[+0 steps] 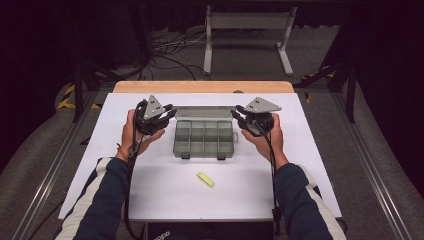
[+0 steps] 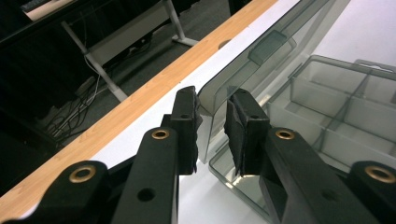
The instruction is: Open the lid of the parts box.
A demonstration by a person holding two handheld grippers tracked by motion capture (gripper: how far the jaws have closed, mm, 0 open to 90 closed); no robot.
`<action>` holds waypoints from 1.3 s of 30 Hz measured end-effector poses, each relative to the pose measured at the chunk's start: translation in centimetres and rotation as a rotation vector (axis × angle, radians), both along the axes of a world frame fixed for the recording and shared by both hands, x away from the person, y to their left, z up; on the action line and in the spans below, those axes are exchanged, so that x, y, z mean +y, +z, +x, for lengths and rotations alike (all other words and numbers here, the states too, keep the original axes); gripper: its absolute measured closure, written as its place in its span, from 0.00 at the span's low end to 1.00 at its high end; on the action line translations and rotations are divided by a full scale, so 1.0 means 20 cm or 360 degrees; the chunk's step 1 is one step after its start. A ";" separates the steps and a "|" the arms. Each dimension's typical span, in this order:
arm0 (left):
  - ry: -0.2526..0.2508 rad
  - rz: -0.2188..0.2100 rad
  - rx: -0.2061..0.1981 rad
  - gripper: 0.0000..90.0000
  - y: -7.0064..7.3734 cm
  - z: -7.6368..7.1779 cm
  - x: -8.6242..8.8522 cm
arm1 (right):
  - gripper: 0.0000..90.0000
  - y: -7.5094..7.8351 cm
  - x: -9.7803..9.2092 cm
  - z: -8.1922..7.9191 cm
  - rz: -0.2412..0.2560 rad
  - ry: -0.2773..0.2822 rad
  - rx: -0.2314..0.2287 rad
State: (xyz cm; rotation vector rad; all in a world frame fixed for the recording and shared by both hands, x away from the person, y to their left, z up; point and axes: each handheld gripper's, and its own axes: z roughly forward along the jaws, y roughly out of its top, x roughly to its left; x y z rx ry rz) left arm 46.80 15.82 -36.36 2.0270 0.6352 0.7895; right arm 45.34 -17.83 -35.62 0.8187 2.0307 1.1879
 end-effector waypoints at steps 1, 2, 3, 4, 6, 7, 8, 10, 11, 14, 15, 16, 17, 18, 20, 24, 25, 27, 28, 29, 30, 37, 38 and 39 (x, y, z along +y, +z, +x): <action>0.0009 -0.0010 0.0006 0.82 0.00 0.01 0.00 | 0.80 0.01 0.00 0.01 0.0001 -0.0003 0.0001; 0.0014 -0.0012 0.0016 0.81 0.00 0.01 0.00 | 0.79 0.01 0.00 0.02 0.0001 -0.0005 0.0003; 0.0022 -0.0007 0.0019 0.81 0.00 0.03 0.00 | 0.79 0.01 0.00 0.03 0.0004 -0.0008 0.0001; 0.0026 0.0001 0.0013 0.81 0.00 0.04 0.00 | 0.79 0.01 0.01 0.04 0.0009 -0.0009 0.0002; 0.0033 -0.0005 0.0017 0.81 0.00 0.05 0.00 | 0.79 0.01 0.01 0.05 0.0012 -0.0011 0.0009; 0.0027 0.0004 0.0018 0.81 0.00 0.06 0.00 | 0.79 0.01 0.01 0.06 0.0014 -0.0014 0.0008; 0.0033 0.0001 0.0020 0.81 0.01 0.07 0.00 | 0.79 0.02 0.01 0.07 0.0017 -0.0014 0.0011; 0.0033 -0.0017 0.0038 0.81 0.00 0.09 0.00 | 0.79 0.02 0.01 0.08 0.0013 -0.0015 0.0019; 0.0035 -0.0020 0.0048 0.81 0.00 0.09 -0.01 | 0.79 0.01 0.02 0.09 0.0017 -0.0018 0.0020; 0.0036 -0.0021 0.0044 0.80 -0.01 0.11 -0.01 | 0.79 0.01 0.02 0.10 0.0024 -0.0026 0.0020; 0.0035 -0.0017 0.0048 0.80 -0.01 0.12 -0.02 | 0.79 0.01 0.03 0.11 0.0027 -0.0029 0.0016; 0.0041 -0.0015 0.0056 0.80 -0.02 0.13 -0.03 | 0.79 0.00 0.03 0.12 0.0026 -0.0034 0.0014; 0.0041 -0.0015 0.0056 0.79 -0.02 0.13 -0.03 | 0.79 0.00 0.03 0.12 0.0026 -0.0034 0.0014; 0.0045 -0.0013 0.0057 0.79 -0.03 0.14 -0.03 | 0.79 -0.02 0.03 0.13 0.0043 -0.0044 0.0019; 0.0049 -0.0027 0.0074 0.79 -0.05 0.15 -0.04 | 0.78 -0.03 0.04 0.15 0.0084 -0.0059 0.0020; 0.0066 -0.0044 0.0112 0.79 -0.08 0.19 -0.05 | 0.78 -0.06 0.03 0.18 0.0157 -0.0081 0.0018; 0.0069 -0.0062 0.0120 0.79 -0.09 0.19 -0.04 | 0.78 -0.07 0.03 0.18 0.0163 -0.0090 0.0020; 0.0078 -0.0084 0.0132 0.79 -0.11 0.21 -0.04 | 0.77 -0.08 0.03 0.20 0.0161 -0.0103 0.0039; 0.0083 -0.0094 0.0139 0.79 -0.11 0.22 -0.05 | 0.77 -0.09 0.03 0.20 0.0164 -0.0107 0.0045; 0.0092 -0.0106 0.0137 0.79 -0.12 0.22 -0.05 | 0.77 -0.10 0.03 0.21 0.0173 -0.0112 0.0047; 0.0093 -0.0118 0.0146 0.79 -0.12 0.22 -0.05 | 0.78 -0.11 0.03 0.22 0.0184 -0.0116 0.0048; 0.0133 -0.0173 0.0190 0.81 -0.17 0.26 -0.05 | 0.80 -0.17 0.02 0.27 0.0211 -0.0163 0.0095; 0.0134 -0.0168 0.0203 0.81 -0.18 0.27 -0.05 | 0.81 -0.19 0.03 0.28 0.0220 -0.0176 0.0116; 0.0143 -0.0166 0.0203 0.81 -0.19 0.28 -0.05 | 0.82 -0.21 0.03 0.29 0.0220 -0.0187 0.0127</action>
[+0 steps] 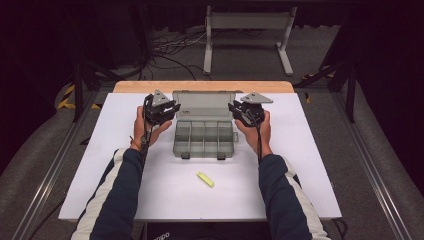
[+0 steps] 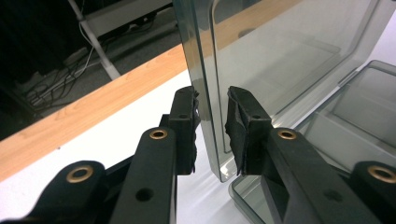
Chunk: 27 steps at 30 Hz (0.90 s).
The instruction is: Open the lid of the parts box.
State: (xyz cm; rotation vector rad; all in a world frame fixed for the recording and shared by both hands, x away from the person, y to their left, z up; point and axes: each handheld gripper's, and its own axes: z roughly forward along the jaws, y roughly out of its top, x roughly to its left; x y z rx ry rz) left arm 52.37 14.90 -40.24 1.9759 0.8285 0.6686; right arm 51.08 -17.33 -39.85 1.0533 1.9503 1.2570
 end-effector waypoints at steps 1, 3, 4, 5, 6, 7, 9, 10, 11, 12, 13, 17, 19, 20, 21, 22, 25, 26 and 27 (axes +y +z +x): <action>-0.0001 -0.0003 0.0016 0.81 -0.01 0.01 0.00 | 0.82 -0.01 0.00 0.01 0.0008 -0.0005 0.0014; 0.0026 -0.0008 0.0043 0.82 -0.04 0.02 0.00 | 0.84 -0.04 0.00 0.02 0.0007 -0.0017 0.0029; 0.0021 -0.0014 0.0048 0.83 -0.04 0.03 0.00 | 0.84 -0.06 0.00 0.03 0.0018 -0.0028 0.0040; 0.0029 -0.0013 0.0057 0.84 -0.06 0.04 0.00 | 0.85 -0.06 0.00 0.03 0.0016 -0.0033 0.0040; 0.0033 -0.0001 0.0053 0.84 -0.06 0.04 0.00 | 0.86 -0.07 0.00 0.04 0.0015 -0.0041 0.0047; 0.0033 0.0000 0.0070 0.85 -0.07 0.05 0.00 | 0.87 -0.08 0.00 0.04 0.0011 -0.0047 0.0049; 0.0037 -0.0002 0.0074 0.85 -0.08 0.05 0.00 | 0.87 -0.09 0.00 0.05 0.0012 -0.0047 0.0058; 0.0039 0.0002 0.0078 0.85 -0.09 0.06 0.00 | 0.88 -0.09 0.00 0.05 0.0014 -0.0049 0.0066; 0.0038 0.0005 0.0097 0.85 -0.10 0.06 -0.01 | 0.89 -0.10 -0.01 0.06 0.0013 -0.0055 0.0073; 0.0037 0.0019 0.0089 0.85 -0.11 0.06 -0.01 | 0.89 -0.11 -0.01 0.06 0.0017 -0.0059 0.0081; 0.0038 0.0010 0.0098 0.84 -0.12 0.06 -0.01 | 0.89 -0.12 -0.01 0.06 0.0013 -0.0062 0.0088; 0.0048 0.0019 0.0112 0.83 -0.14 0.07 -0.02 | 0.90 -0.14 0.01 0.07 -0.0002 -0.0082 0.0106; 0.0051 0.0015 0.0124 0.82 -0.15 0.07 -0.02 | 0.90 -0.14 0.01 0.07 -0.0012 -0.0091 0.0111; 0.0034 0.0011 0.0132 0.82 -0.15 0.07 -0.02 | 0.90 -0.15 0.01 0.07 -0.0010 -0.0095 0.0112; 0.0033 0.0015 0.0134 0.81 -0.16 0.08 -0.02 | 0.89 -0.16 0.01 0.07 -0.0004 -0.0103 0.0123; 0.0029 0.0002 0.0145 0.81 -0.16 0.08 -0.01 | 0.89 -0.17 0.01 0.07 0.0003 -0.0109 0.0124; 0.0024 -0.0001 0.0160 0.81 -0.18 0.08 -0.01 | 0.89 -0.18 0.01 0.07 0.0009 -0.0111 0.0133; 0.0030 0.0009 0.0155 0.81 -0.18 0.08 -0.01 | 0.89 -0.19 0.01 0.07 0.0003 -0.0110 0.0145; 0.0032 0.0012 0.0159 0.80 -0.18 0.08 -0.01 | 0.89 -0.20 0.01 0.07 -0.0002 -0.0111 0.0152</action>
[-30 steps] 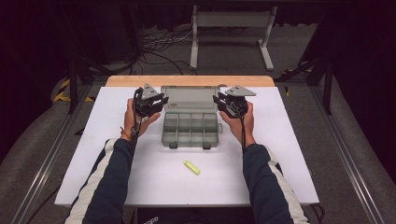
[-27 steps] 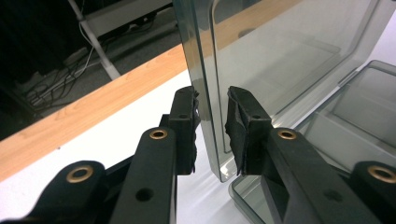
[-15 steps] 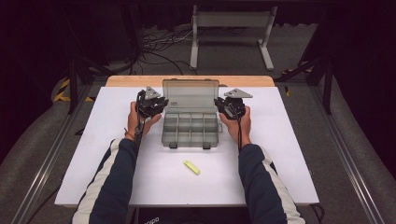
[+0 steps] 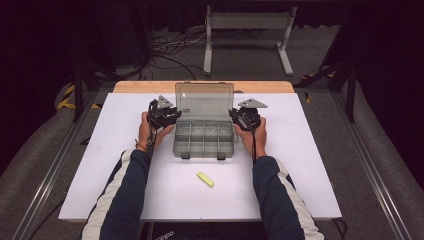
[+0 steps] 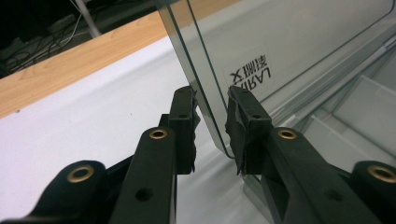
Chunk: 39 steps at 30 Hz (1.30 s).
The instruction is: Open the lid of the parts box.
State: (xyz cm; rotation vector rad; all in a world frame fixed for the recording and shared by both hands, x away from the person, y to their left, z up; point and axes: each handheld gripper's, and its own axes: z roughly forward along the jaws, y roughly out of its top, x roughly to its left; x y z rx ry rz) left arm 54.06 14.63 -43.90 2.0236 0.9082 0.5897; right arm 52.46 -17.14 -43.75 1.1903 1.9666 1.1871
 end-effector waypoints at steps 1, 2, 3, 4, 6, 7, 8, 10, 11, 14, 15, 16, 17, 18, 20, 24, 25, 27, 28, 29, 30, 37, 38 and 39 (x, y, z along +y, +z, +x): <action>-0.0001 -0.0003 0.0002 0.80 0.00 0.00 0.00 | 0.88 -0.01 0.00 0.00 -0.0004 -0.0001 0.0006; 0.0015 -0.0004 0.0014 0.81 -0.01 0.00 0.00 | 0.88 -0.02 0.00 0.00 0.0004 -0.0006 0.0015; 0.0016 -0.0006 0.0018 0.80 -0.02 0.00 0.00 | 0.88 -0.02 0.00 0.00 -0.0003 -0.0010 0.0018; 0.0016 -0.0006 0.0018 0.80 -0.02 0.00 0.00 | 0.88 -0.02 0.00 0.00 -0.0003 -0.0010 0.0018; 0.0020 -0.0014 0.0036 0.79 -0.03 0.00 0.00 | 0.88 -0.03 0.00 0.00 -0.0014 -0.0014 0.0040; 0.0025 -0.0024 0.0037 0.78 -0.03 0.00 0.00 | 0.88 -0.03 0.00 0.00 -0.0012 -0.0014 0.0044; 0.0021 -0.0032 0.0043 0.78 -0.03 0.00 0.00 | 0.88 -0.03 0.00 0.00 -0.0012 -0.0015 0.0043; 0.0029 -0.0020 0.0053 0.78 -0.04 0.00 0.00 | 0.88 -0.04 0.00 0.00 -0.0013 -0.0025 0.0059; 0.0029 -0.0001 0.0053 0.79 -0.04 0.00 0.00 | 0.88 -0.04 0.00 0.00 -0.0016 -0.0025 0.0064; 0.0027 0.0003 0.0061 0.85 -0.04 0.01 0.00 | 0.89 -0.05 0.01 0.00 -0.0027 -0.0028 0.0074; 0.0027 0.0008 0.0055 0.86 -0.05 0.00 -0.01 | 0.91 -0.05 0.02 0.00 -0.0036 -0.0020 0.0085; 0.0028 0.0017 0.0058 0.87 -0.05 0.00 -0.02 | 0.91 -0.06 0.02 0.00 -0.0040 -0.0021 0.0084; 0.0029 0.0023 0.0046 0.87 -0.05 0.00 -0.02 | 0.91 -0.06 0.02 0.00 -0.0044 -0.0028 0.0081; 0.0029 0.0023 0.0046 0.87 -0.05 0.00 -0.02 | 0.91 -0.06 0.02 0.00 -0.0044 -0.0028 0.0081; 0.0029 0.0006 0.0050 0.87 -0.06 0.00 -0.02 | 0.92 -0.06 0.02 0.00 -0.0045 -0.0029 0.0085; 0.0028 -0.0001 0.0052 0.88 -0.06 0.00 -0.01 | 0.93 -0.06 0.03 0.00 -0.0071 -0.0030 0.0075; 0.0024 0.0000 0.0050 0.88 -0.06 0.00 -0.01 | 0.93 -0.06 0.03 0.00 -0.0082 -0.0030 0.0071; 0.0031 -0.0018 0.0058 0.88 -0.06 0.00 -0.01 | 0.93 -0.05 0.03 -0.01 -0.0087 -0.0033 0.0071; 0.0031 -0.0018 0.0058 0.88 -0.06 0.00 -0.01 | 0.93 -0.05 0.03 -0.01 -0.0087 -0.0033 0.0071; 0.0021 0.0005 0.0048 0.88 -0.06 0.00 -0.01 | 0.93 -0.05 0.03 -0.01 -0.0084 -0.0034 0.0072; 0.0019 0.0013 0.0046 0.89 -0.06 0.00 -0.01 | 0.93 -0.05 0.03 0.00 -0.0089 -0.0029 0.0072; 0.0000 0.0055 0.0046 0.89 -0.04 0.00 -0.01 | 0.93 -0.05 0.03 0.00 -0.0132 -0.0013 0.0064; -0.0006 0.0070 0.0047 0.89 -0.03 -0.01 -0.01 | 0.92 -0.04 0.04 0.00 -0.0146 -0.0014 0.0061; -0.0001 0.0079 0.0035 0.89 -0.03 -0.01 0.00 | 0.92 -0.04 0.04 -0.01 -0.0158 -0.0013 0.0060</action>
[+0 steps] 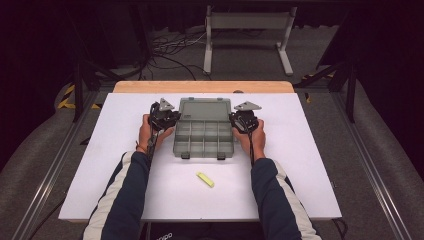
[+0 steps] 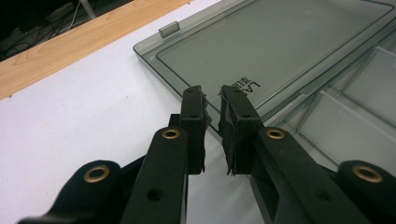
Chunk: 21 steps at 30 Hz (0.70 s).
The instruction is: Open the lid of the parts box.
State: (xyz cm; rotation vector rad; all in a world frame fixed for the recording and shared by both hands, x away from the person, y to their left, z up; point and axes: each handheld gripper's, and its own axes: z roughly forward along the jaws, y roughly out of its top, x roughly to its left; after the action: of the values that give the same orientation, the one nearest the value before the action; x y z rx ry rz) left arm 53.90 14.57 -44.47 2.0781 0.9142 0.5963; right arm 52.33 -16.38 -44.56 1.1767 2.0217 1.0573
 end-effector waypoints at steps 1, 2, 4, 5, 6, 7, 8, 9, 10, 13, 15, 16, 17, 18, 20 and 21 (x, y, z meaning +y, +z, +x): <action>0.0000 0.0000 0.0000 0.89 0.00 0.00 0.00 | 0.92 0.00 0.00 0.00 0.0000 0.0000 0.0000; -0.0007 0.0002 -0.0002 0.89 0.01 0.00 0.01 | 0.91 0.01 -0.01 -0.01 -0.0003 0.0004 -0.0016; -0.0001 -0.0002 -0.0011 0.89 0.02 -0.01 0.01 | 0.91 0.02 -0.01 -0.01 0.0008 0.0001 -0.0023; -0.0003 -0.0004 -0.0017 0.89 0.03 -0.02 0.02 | 0.91 0.03 -0.02 -0.01 0.0018 0.0004 -0.0028; -0.0009 -0.0008 -0.0012 0.89 0.03 -0.02 0.02 | 0.91 0.03 -0.02 -0.01 0.0018 -0.0001 -0.0036; -0.0010 0.0004 -0.0019 0.89 0.04 -0.02 0.02 | 0.91 0.04 -0.03 -0.01 0.0023 -0.0003 -0.0040; -0.0005 -0.0001 -0.0023 0.89 0.04 -0.03 0.02 | 0.91 0.05 -0.03 -0.02 0.0027 0.0000 -0.0050; -0.0012 -0.0001 -0.0030 0.89 0.05 -0.03 0.02 | 0.91 0.06 -0.04 -0.02 0.0030 0.0003 -0.0054; -0.0016 0.0002 -0.0037 0.89 0.06 -0.04 0.02 | 0.91 0.07 -0.04 -0.03 0.0021 0.0008 -0.0055; -0.0031 -0.0003 -0.0063 0.89 0.10 -0.06 0.03 | 0.92 0.08 -0.05 -0.04 0.0005 0.0025 -0.0077; -0.0047 0.0015 -0.0077 0.89 0.12 -0.08 0.04 | 0.91 0.09 -0.06 -0.05 0.0026 0.0028 -0.0082; -0.0046 0.0024 -0.0085 0.89 0.12 -0.08 0.04 | 0.91 0.10 -0.07 -0.06 0.0027 0.0031 -0.0082; -0.0046 0.0021 -0.0086 0.89 0.13 -0.09 0.04 | 0.91 0.10 -0.08 -0.07 0.0029 0.0031 -0.0080; -0.0047 0.0022 -0.0089 0.89 0.14 -0.10 0.05 | 0.91 0.10 -0.08 -0.07 0.0031 0.0032 -0.0085; -0.0061 0.0023 -0.0094 0.89 0.15 -0.11 0.05 | 0.91 0.12 -0.09 -0.09 0.0036 0.0047 -0.0094; -0.0062 0.0027 -0.0105 0.89 0.15 -0.11 0.05 | 0.91 0.13 -0.10 -0.09 0.0039 0.0057 -0.0093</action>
State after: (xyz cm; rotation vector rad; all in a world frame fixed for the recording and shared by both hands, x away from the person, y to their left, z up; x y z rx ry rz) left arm 51.62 15.59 -41.40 2.0737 0.8320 0.6502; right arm 50.43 -18.29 -42.04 1.1128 1.9971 1.1240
